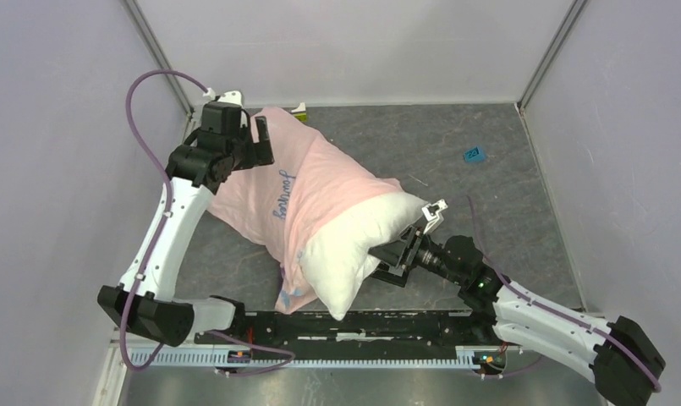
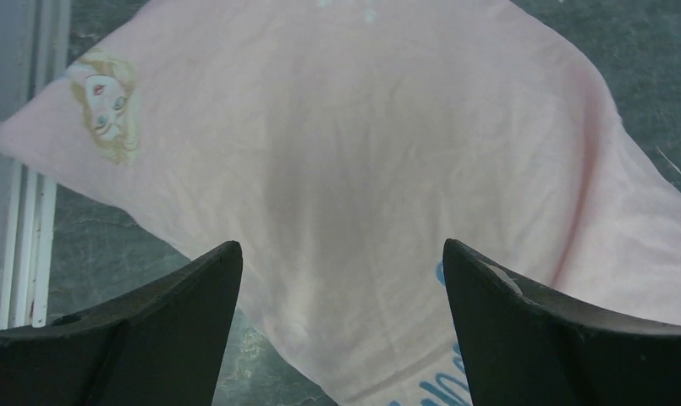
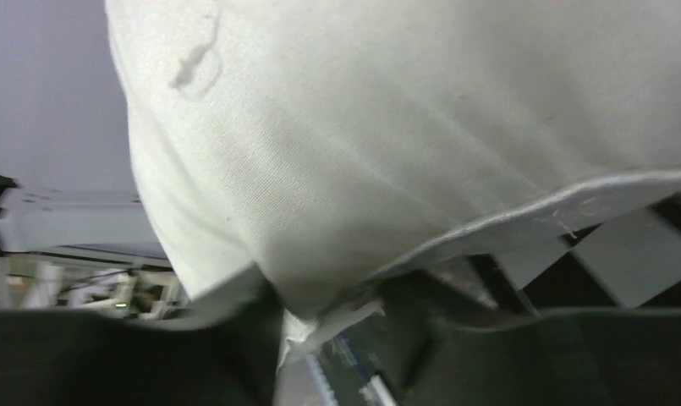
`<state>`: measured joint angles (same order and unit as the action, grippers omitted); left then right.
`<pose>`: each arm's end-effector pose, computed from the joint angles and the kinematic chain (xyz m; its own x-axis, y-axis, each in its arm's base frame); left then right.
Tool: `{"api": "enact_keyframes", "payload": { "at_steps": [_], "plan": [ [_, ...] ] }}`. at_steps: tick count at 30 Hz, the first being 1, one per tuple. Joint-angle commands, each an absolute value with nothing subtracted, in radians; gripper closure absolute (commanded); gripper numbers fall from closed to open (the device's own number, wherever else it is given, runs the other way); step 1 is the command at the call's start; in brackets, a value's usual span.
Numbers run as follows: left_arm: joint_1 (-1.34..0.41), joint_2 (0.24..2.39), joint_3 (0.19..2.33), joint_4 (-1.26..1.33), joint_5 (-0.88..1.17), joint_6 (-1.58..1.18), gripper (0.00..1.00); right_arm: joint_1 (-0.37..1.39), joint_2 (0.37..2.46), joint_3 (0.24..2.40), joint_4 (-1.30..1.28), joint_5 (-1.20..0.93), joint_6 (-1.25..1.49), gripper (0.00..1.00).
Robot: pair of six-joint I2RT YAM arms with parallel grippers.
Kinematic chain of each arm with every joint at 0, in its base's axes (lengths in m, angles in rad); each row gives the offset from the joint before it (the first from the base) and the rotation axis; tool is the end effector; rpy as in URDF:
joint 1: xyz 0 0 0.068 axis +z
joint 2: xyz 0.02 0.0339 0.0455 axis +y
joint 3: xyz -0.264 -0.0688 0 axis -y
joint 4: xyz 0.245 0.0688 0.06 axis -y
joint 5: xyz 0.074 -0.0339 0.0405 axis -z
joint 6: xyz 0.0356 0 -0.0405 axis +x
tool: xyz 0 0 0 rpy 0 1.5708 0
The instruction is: Remove the pillowcase from the pillow
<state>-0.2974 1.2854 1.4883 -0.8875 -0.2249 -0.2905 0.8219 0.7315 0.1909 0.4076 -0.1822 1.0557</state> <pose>0.2488 -0.0679 0.4062 -0.6138 -0.1039 -0.7826 -0.0577 0.9946 -0.0868 0.1127 0.1308 0.2007 -0.7777 0.4204 -0.4674 -0.3365 0.3496 0.8744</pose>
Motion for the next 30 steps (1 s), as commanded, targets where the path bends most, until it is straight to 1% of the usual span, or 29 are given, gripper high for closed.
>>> {"api": "enact_keyframes", "payload": {
  "at_steps": [1, 2, 3, 4, 6, 8, 9, 11, 14, 16, 20, 30],
  "plan": [
    [-0.205, 1.312, 1.511, -0.848, -0.252, -0.308, 0.06, 0.819, 0.69, 0.256, 0.441, -0.054, 0.987, 0.73],
    [-0.18, 1.317, 1.507, -0.839, -0.236, -0.316, 0.06, 0.808, 0.666, 0.282, 0.388, -0.027, 0.952, 0.89],
    [-0.152, 1.323, 1.505, -0.832, -0.219, -0.328, 0.06, 0.793, 0.65, 0.312, 0.316, -0.007, 0.913, 0.99],
    [-0.13, 1.326, 1.503, -0.821, -0.198, -0.343, 0.05, 0.769, 0.634, 0.359, 0.258, -0.006, 0.87, 1.0],
    [-0.088, 1.336, 1.51, -0.798, -0.17, -0.366, 0.05, 0.711, 0.629, 0.467, 0.137, -0.016, 0.742, 1.0],
    [-0.057, 1.347, 1.527, -0.782, -0.166, -0.387, 0.04, 0.637, 0.655, 0.619, -0.008, -0.048, 0.626, 1.0],
    [-0.043, 1.353, 1.535, -0.777, -0.166, -0.405, 0.01, 0.597, 0.678, 0.72, -0.08, -0.056, 0.572, 1.0],
    [-0.008, 1.37, 1.536, -0.754, -0.13, -0.421, 0.0, 0.544, 0.719, 0.881, -0.213, -0.053, 0.456, 1.0],
    [0.066, 1.418, 1.528, -0.728, -0.09, -0.441, 0.0, 0.516, 0.791, 1.042, -0.355, -0.007, 0.354, 1.0],
    [0.118, 1.47, 1.528, -0.727, -0.047, -0.46, 0.0, 0.511, 0.81, 1.059, -0.403, 0.028, 0.319, 1.0],
    [0.201, 1.564, 1.513, -0.72, 0.062, -0.526, 0.0, 0.508, 0.789, 0.983, -0.406, 0.044, 0.307, 1.0],
    [0.235, 1.731, 1.404, -0.652, 0.329, -0.577, 0.0, 0.508, 0.724, 0.852, -0.374, 0.003, 0.309, 1.0]
  ]
}}
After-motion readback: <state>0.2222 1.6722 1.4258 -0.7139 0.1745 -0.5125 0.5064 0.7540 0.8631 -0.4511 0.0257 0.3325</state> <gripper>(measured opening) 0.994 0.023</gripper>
